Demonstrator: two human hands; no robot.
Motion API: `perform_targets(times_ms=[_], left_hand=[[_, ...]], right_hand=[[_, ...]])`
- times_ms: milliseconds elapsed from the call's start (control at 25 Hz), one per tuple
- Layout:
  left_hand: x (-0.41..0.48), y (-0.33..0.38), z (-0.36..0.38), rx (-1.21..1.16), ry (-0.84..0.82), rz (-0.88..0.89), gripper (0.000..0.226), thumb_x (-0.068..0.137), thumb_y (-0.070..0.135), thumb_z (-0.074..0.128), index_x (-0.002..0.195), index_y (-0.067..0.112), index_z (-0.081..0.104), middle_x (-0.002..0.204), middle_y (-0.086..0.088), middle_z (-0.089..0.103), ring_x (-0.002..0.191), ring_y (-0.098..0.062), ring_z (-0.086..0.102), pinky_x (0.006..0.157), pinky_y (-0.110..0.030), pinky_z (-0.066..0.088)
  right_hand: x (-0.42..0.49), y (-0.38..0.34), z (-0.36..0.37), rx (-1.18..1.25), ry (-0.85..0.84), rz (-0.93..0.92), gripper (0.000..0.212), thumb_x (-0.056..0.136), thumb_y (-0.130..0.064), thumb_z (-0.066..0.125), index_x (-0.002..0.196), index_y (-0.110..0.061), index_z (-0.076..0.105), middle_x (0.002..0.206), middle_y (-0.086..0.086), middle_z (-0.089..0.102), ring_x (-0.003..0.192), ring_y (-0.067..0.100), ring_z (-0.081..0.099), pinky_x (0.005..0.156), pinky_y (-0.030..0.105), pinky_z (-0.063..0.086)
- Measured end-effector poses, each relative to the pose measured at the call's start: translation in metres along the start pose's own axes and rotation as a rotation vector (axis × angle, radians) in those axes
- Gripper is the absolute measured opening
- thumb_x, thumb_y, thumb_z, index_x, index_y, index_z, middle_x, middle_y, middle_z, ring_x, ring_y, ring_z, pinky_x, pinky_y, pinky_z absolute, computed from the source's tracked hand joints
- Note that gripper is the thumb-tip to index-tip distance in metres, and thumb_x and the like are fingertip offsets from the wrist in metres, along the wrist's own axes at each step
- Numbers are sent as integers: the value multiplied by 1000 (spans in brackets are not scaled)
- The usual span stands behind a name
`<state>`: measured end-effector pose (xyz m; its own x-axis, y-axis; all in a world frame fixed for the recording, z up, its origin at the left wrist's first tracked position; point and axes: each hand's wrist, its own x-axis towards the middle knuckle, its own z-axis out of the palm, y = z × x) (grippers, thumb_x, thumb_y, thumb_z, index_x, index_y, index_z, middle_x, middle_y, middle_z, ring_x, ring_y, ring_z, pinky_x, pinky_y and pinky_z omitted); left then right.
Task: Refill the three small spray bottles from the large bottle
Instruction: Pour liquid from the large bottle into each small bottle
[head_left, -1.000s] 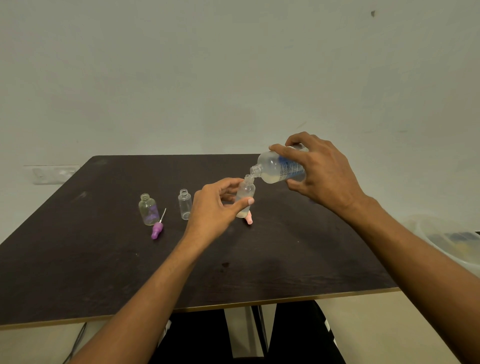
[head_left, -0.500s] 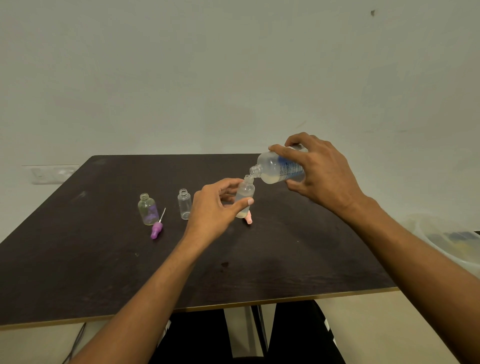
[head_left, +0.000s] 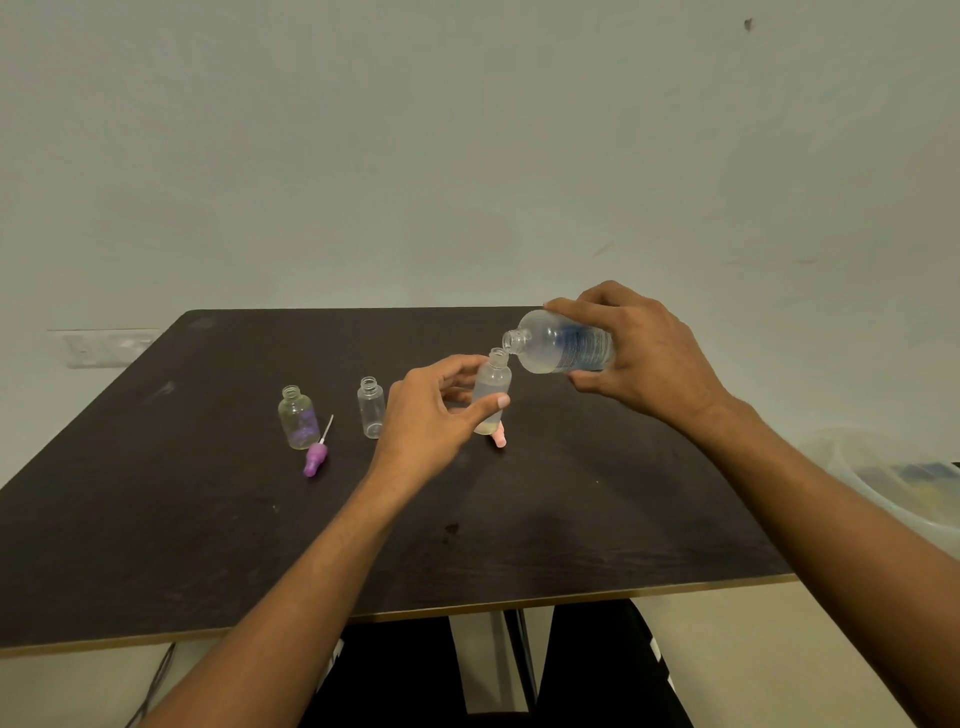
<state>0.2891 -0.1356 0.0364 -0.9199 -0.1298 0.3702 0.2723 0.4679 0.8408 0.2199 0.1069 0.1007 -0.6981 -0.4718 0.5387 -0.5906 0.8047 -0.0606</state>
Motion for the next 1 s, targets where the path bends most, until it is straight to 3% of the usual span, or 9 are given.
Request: perform_targets(times_ms=[240,560,640,760,840,920,1000], left_hand=[[0,0,1,1,0,4,46,83,37,87,126,31,73,109,16,77,98,5,71,85,-12,56],[1,-1,1,-59,5,1,43,83,32,89,123,27,74,107,15,78,98,3,73,89,-20,60],[1,-3,0,-77,13,-8,41,83,29,89,121,26,74,106,15,79,97,2,73,90,-23,60],[3,-7,-2,-74,15,-25,42,82,29,89,121,26,74,108,14,79,98,1,74,92,-27,61],[3,-11,-3,-66,16,-34,43,82,29,89,122,26,74,109,14,78,99,0,74,93,-29,61],[3,-14,-2,-59,16,-41,42,82,29,89,121,27,74,109,14,78,100,-1,74,94,-29,61],[3,-16,-1,-66,15,-51,42,82,28,89,121,27,73,110,14,78,101,-1,74,94,-29,61]], right_hand=[[-5,4,8,111,-42,47,77,75,-40,88,145,-44,56,127,-11,61,113,18,60,84,44,60],[-14,8,19,286,-18,99,81,66,-46,91,141,-39,62,121,-9,68,111,15,65,92,45,59],[-17,9,21,365,2,142,79,65,-50,89,139,-40,63,115,-10,71,106,13,67,92,42,59],[-21,12,22,475,36,237,72,69,-46,94,135,-40,67,111,-18,72,105,6,69,95,24,56],[-24,15,21,558,63,319,66,70,-44,95,131,-40,70,107,-21,73,104,3,70,92,19,54],[-27,19,19,646,82,399,58,72,-44,95,125,-40,72,104,-24,72,103,-1,68,90,21,54],[-29,23,20,705,95,457,52,72,-45,94,120,-41,72,103,-24,72,101,-1,68,91,32,59]])
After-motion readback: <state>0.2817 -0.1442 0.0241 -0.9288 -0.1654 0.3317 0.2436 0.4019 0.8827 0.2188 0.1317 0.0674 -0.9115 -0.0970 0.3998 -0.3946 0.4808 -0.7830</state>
